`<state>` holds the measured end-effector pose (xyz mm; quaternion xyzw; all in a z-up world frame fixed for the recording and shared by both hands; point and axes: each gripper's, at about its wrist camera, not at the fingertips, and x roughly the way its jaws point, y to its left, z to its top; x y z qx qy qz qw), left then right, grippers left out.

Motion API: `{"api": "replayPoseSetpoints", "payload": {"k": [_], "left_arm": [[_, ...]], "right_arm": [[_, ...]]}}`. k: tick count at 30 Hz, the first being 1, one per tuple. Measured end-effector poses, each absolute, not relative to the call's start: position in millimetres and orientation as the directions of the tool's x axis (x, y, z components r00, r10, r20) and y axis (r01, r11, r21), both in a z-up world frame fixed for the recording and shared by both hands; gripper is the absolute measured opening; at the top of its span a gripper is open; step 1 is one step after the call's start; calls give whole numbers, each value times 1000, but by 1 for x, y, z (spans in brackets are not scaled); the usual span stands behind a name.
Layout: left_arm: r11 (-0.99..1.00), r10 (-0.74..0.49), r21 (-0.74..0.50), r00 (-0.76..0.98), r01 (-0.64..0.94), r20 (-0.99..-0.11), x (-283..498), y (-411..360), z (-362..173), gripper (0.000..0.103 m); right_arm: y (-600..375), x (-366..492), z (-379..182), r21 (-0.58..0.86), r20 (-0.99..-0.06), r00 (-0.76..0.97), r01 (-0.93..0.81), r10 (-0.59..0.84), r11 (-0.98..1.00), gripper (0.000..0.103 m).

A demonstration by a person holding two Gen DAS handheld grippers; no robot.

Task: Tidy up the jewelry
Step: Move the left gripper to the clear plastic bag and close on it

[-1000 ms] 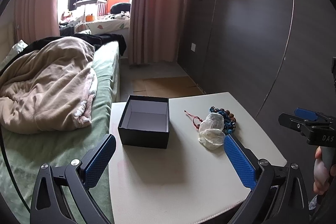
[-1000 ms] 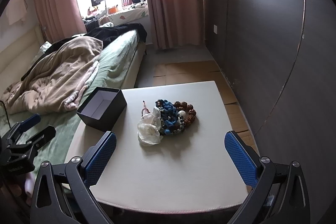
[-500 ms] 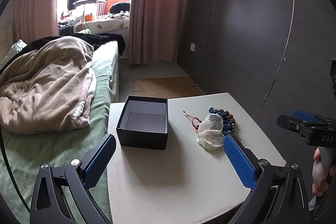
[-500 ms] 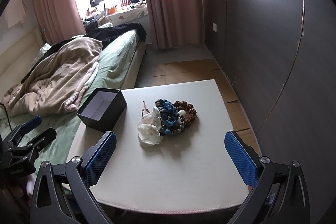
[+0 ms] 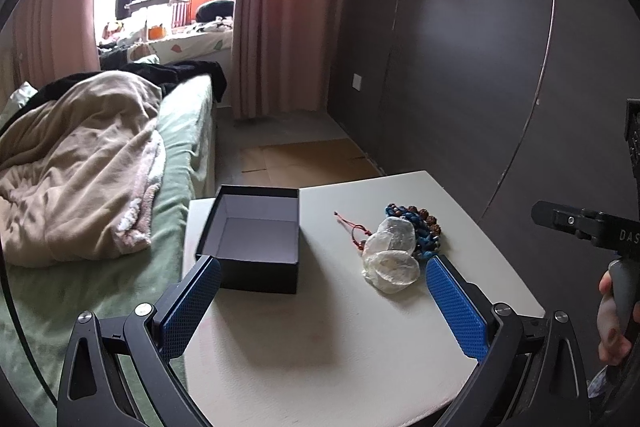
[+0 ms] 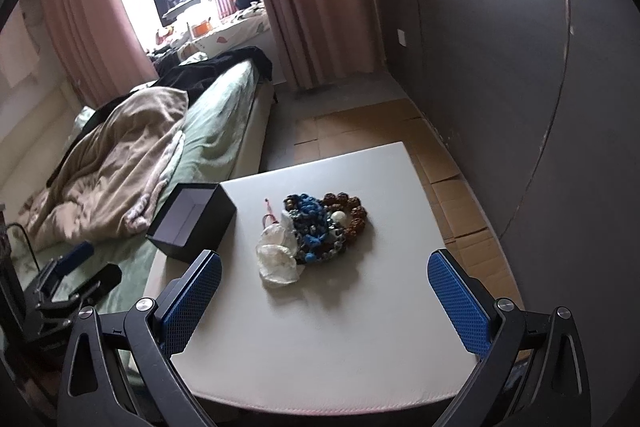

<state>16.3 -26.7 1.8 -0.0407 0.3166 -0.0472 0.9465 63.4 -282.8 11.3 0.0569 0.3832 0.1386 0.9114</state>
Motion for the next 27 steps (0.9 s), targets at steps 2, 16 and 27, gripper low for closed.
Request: {"api": "replayPoseSetpoints", "payload": {"k": [2, 16, 27], "left_arm": [[990, -129, -119, 787, 71, -604, 20, -30, -1, 101], [972, -229, -198, 708, 128, -668, 56, -61, -30, 82], [972, -234, -179, 621, 151, -748, 97, -91, -69, 74]], "right_arm": [[-289, 67, 9, 218, -689, 666, -185, 285, 958, 103], [-319, 95, -15, 392, -713, 616, -47, 336, 919, 103], [-318, 123, -35, 464, -716, 578, -23, 390, 886, 100]]}}
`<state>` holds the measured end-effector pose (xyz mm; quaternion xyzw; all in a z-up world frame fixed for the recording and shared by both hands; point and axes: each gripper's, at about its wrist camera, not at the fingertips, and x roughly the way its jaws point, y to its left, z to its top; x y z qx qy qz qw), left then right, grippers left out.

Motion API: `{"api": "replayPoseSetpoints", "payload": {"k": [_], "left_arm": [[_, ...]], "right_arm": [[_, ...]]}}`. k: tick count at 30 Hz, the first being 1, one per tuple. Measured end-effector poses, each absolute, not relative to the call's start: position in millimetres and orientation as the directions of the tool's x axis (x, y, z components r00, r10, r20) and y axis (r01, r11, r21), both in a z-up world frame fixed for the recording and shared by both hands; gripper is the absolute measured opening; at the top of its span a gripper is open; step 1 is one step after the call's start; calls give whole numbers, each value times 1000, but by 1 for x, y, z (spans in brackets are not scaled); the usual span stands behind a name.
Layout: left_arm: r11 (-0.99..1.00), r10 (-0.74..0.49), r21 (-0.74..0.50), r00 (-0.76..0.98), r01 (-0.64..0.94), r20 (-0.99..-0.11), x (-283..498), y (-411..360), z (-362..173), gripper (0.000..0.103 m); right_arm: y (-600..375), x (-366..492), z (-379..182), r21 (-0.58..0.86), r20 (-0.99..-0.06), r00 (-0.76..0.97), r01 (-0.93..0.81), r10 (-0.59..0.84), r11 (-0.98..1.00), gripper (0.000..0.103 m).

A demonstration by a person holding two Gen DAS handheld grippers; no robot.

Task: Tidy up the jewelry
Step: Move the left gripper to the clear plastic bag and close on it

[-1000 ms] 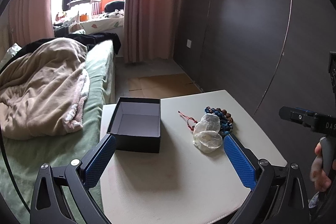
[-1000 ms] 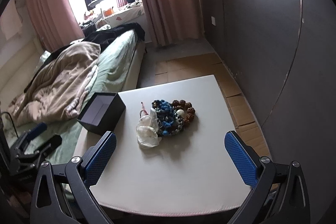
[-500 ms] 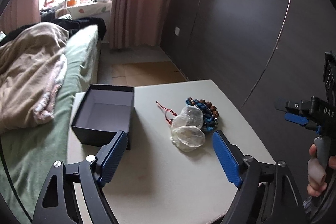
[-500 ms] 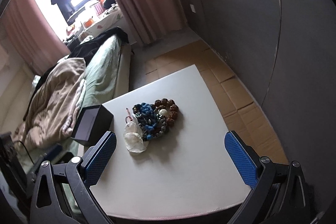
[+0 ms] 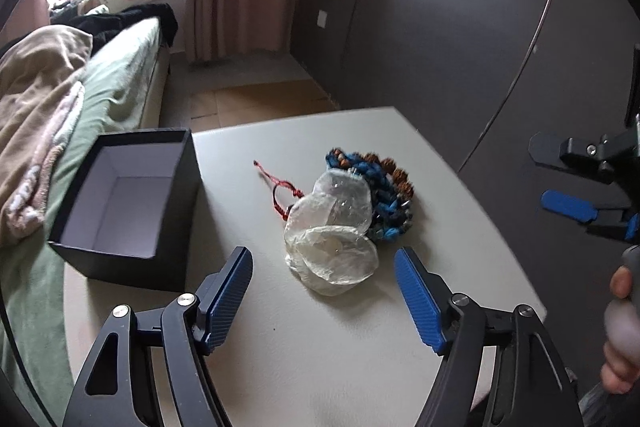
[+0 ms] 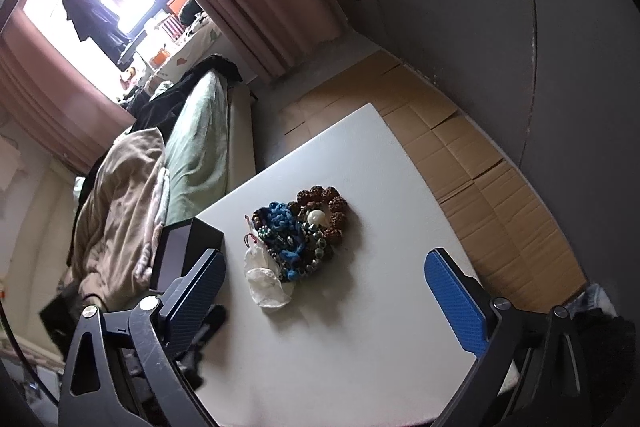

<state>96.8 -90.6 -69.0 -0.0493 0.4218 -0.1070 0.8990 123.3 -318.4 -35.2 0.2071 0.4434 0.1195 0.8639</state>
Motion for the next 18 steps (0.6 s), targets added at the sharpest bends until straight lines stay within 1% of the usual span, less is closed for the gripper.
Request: {"api": "replayPoseSetpoints", "payload": {"k": [1, 3, 10, 11, 13, 14, 15, 16, 17, 18], "left_arm": [[972, -237, -182, 612, 152, -755, 100, -92, -72, 73], [970, -241, -186, 591, 155, -770, 109, -95, -80, 73], [971, -238, -177, 542, 162, -806, 129, -109, -105, 73], [973, -228, -166, 539, 162, -811, 130, -110, -108, 71], [975, -218, -153, 531, 164, -819, 132, -112, -113, 56], [978, -201, -135, 535, 162, -821, 132, -113, -114, 54], [979, -194, -124, 540, 163, -819, 132, -112, -114, 42], [978, -198, -128, 534, 166, -822, 132, -111, -114, 24], [976, -210, -142, 525, 167, -825, 133, -109, -114, 14], [972, -229, -170, 509, 161, -830, 133, -104, -114, 6]], "right_arm": [[-318, 127, -39, 454, -731, 566, -14, 381, 891, 98], [-319, 133, -43, 459, -739, 550, -10, 388, 888, 89], [-320, 149, -52, 480, -749, 525, 9, 405, 877, 89], [-320, 151, -52, 482, -750, 523, 10, 406, 876, 89], [-320, 153, -52, 482, -751, 520, 10, 407, 876, 89], [-319, 154, -52, 484, -751, 518, 10, 409, 875, 89], [-318, 155, -53, 485, -752, 516, 11, 411, 874, 89], [-317, 157, -54, 487, -752, 513, 10, 413, 873, 89], [-316, 159, -54, 487, -754, 510, 10, 415, 873, 89], [-314, 160, -55, 486, -755, 507, 9, 415, 874, 89]]}}
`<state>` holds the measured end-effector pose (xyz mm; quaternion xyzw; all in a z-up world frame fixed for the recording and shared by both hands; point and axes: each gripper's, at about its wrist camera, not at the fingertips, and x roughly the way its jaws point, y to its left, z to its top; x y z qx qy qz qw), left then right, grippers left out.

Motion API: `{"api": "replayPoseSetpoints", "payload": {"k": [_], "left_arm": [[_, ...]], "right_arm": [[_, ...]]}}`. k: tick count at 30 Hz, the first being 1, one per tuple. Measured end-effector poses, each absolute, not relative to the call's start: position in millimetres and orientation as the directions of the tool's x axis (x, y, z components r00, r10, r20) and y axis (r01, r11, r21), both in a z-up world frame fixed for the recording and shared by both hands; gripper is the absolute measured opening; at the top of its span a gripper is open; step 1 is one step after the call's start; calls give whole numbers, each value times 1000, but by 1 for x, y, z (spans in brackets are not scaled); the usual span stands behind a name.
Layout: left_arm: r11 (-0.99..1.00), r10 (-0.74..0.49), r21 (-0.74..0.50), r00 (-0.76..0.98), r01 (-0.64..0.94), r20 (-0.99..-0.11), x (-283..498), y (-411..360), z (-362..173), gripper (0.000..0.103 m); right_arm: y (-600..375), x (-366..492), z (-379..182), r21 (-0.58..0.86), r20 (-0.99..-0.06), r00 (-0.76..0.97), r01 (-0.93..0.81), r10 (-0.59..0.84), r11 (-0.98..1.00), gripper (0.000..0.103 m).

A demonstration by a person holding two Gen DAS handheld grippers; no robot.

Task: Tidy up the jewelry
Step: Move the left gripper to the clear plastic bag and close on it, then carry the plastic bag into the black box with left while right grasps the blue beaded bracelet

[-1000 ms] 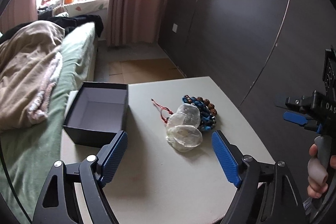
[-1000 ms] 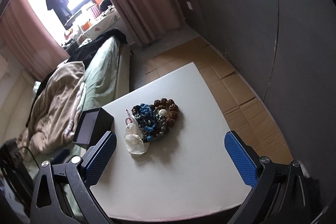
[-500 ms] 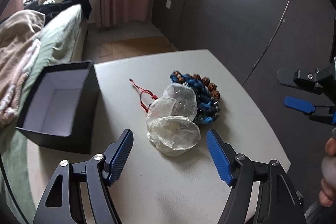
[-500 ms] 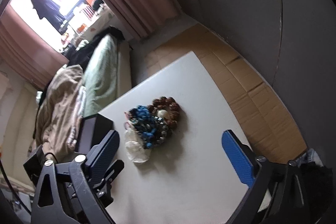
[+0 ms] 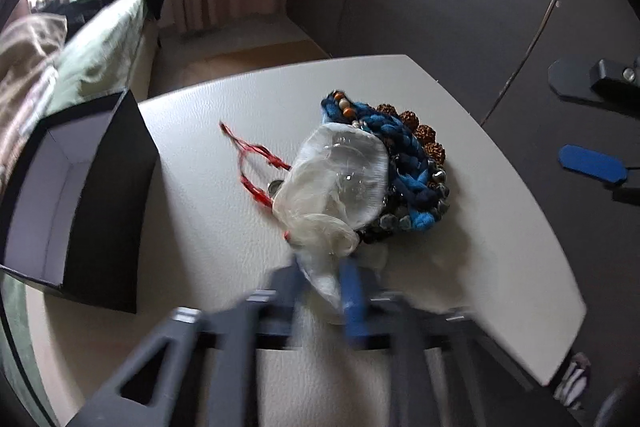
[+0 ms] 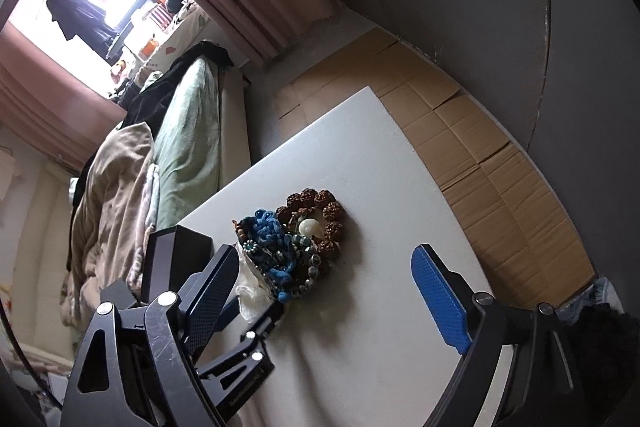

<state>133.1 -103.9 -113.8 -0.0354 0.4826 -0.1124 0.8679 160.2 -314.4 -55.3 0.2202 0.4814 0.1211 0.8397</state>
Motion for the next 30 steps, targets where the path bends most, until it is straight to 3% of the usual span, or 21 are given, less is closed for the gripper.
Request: {"api": "replayPoseSetpoints", "payload": {"k": [4, 11, 19, 30], "left_arm": [[970, -242, -191, 534, 149, -810, 129, -93, -103, 4], [959, -280, -248, 585, 138, -761, 121, -71, -72, 4], [944, -303, -315, 629, 97, -716, 122, -43, -47, 4], [928, -303, -369, 693, 58, -654, 116, -4, -22, 4]], "right_arm": [[-306, 164, -59, 490, -758, 493, -1, 427, 872, 88], [-282, 168, -66, 507, -754, 459, -49, 470, 861, 72], [-259, 189, -77, 530, -738, 446, -83, 507, 844, 61], [-233, 205, -91, 471, -767, 444, -100, 463, 877, 43]]}}
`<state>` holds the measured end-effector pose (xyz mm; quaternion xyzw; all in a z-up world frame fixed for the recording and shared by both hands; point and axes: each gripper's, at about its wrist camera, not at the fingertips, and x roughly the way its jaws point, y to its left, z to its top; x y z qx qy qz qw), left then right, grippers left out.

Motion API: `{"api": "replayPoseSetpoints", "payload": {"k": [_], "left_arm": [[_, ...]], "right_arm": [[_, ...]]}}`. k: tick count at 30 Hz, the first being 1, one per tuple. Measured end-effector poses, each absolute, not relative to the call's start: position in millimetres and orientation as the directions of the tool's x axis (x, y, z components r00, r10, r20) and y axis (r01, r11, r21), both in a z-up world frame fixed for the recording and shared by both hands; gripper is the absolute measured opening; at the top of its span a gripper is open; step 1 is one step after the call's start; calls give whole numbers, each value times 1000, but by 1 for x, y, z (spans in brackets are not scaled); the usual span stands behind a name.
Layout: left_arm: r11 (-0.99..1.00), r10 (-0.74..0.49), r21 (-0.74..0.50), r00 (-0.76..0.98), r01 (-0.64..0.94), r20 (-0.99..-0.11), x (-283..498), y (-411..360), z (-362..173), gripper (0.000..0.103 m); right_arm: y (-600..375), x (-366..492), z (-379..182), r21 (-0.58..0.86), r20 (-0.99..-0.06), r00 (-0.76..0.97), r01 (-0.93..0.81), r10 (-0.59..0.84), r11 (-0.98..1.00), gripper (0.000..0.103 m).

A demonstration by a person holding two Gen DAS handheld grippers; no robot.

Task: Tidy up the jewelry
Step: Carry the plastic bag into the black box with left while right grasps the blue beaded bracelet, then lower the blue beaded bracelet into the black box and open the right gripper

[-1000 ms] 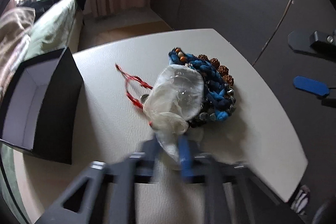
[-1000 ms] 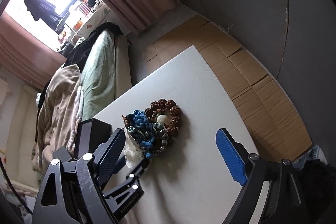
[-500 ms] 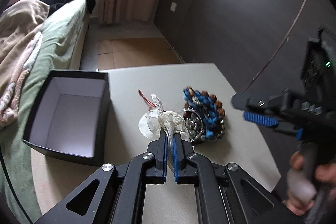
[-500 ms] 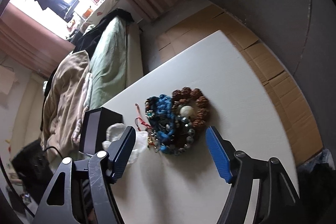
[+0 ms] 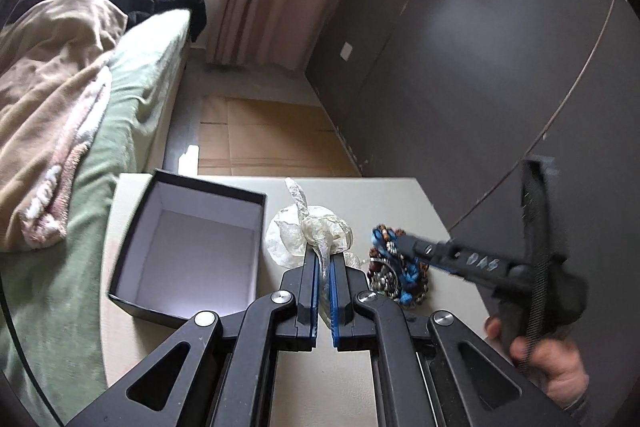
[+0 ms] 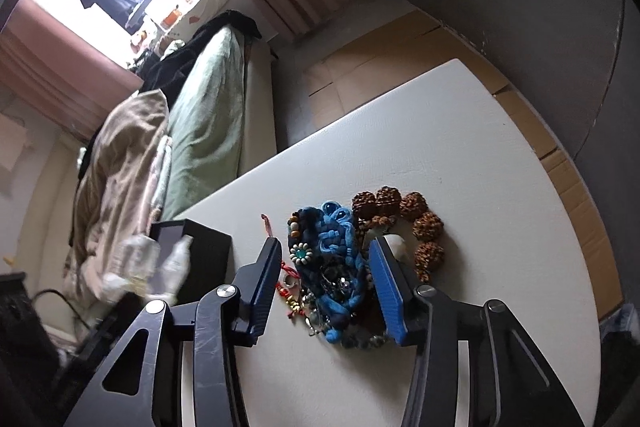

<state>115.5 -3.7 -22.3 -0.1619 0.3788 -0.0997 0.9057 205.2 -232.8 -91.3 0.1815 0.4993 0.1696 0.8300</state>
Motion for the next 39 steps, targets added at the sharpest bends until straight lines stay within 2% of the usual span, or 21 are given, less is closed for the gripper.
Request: {"api": "replayPoseSetpoints", "payload": {"k": [1, 3, 4, 17, 24, 26, 27, 28, 29, 30, 31, 35, 39], "left_arm": [[927, -301, -370, 698, 56, -650, 114, -2, -20, 4], [926, -294, -375, 709, 45, -641, 111, 6, -16, 4], [926, -290, -377, 712, 39, -639, 110, 10, -15, 4], [909, -241, -412, 736, -57, -633, 110, 64, -12, 4], [850, -330, -522, 694, -76, -639, 123, 79, -26, 7], [829, -373, -555, 669, -70, -643, 128, 80, -33, 13], [824, -384, -562, 656, -75, -650, 131, 81, -37, 28], [821, -381, -564, 651, -87, -656, 133, 82, -39, 51], [819, -378, -567, 656, -93, -653, 132, 82, -39, 62], [814, -370, -572, 669, -100, -645, 131, 85, -38, 77], [812, -362, -574, 681, -106, -637, 130, 87, -36, 83], [807, -339, -578, 708, -120, -620, 124, 96, -28, 84], [833, -266, -530, 724, -159, -636, 117, 103, -22, 84]], "right_arm": [[-229, 206, -94, 463, -775, 436, -101, 458, 880, 39], [-226, 208, -97, 454, -784, 426, -103, 452, 885, 13], [-225, 208, -98, 447, -790, 421, -104, 446, 889, 9], [-197, 190, -49, 462, -697, 495, -241, 518, 853, 6], [-154, 188, -21, 455, -649, 495, -356, 578, 816, 6], [-146, 185, -21, 486, -612, 491, -386, 620, 784, 6], [-142, 185, -23, 501, -599, 483, -397, 639, 769, 6], [-138, 184, -24, 514, -593, 472, -402, 652, 758, 6], [-134, 183, -25, 521, -586, 464, -412, 664, 748, 6], [-133, 182, -24, 524, -579, 460, -423, 673, 740, 6], [-129, 180, -25, 528, -569, 456, -436, 685, 729, 6], [-125, 181, -30, 560, -554, 432, -438, 711, 703, 6], [-118, 180, -35, 581, -551, 408, -439, 728, 685, 6]]}}
